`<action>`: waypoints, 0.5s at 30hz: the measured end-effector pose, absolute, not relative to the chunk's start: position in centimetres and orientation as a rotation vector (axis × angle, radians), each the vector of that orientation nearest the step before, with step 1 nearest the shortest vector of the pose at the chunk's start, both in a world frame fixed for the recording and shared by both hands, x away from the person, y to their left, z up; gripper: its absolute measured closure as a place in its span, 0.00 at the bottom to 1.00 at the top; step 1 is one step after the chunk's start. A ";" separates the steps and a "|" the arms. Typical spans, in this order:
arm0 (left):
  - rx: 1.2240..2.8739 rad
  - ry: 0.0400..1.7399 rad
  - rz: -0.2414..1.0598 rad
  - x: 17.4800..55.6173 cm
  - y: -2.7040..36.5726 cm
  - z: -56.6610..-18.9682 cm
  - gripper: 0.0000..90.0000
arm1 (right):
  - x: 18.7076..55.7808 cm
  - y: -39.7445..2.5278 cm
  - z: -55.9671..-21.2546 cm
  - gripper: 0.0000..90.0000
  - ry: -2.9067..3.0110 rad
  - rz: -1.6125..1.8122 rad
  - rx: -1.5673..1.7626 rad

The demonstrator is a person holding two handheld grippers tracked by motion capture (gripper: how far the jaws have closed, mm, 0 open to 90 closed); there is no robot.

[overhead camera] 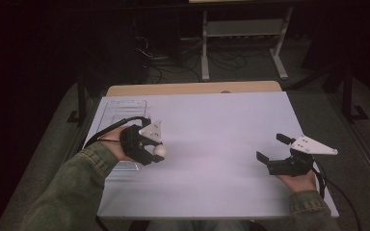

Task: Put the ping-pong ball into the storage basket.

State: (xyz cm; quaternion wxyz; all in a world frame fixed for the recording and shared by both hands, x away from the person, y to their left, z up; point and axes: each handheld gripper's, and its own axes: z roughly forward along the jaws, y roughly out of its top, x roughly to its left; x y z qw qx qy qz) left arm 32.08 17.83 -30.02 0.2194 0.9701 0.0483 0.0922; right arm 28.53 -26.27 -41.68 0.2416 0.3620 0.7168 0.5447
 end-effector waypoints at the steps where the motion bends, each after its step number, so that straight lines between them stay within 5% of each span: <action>1: 2.682 0.135 0.257 32.1 17.9 -30.0 0.56 | 28.5 -26.3 -41.7 0.00 1.960 1.489 0.989; 15: 2.683 0.207 0.294 32.2 20.5 -29.3 0.56 | 28.5 -26.3 -41.7 0.00 1.963 1.486 0.992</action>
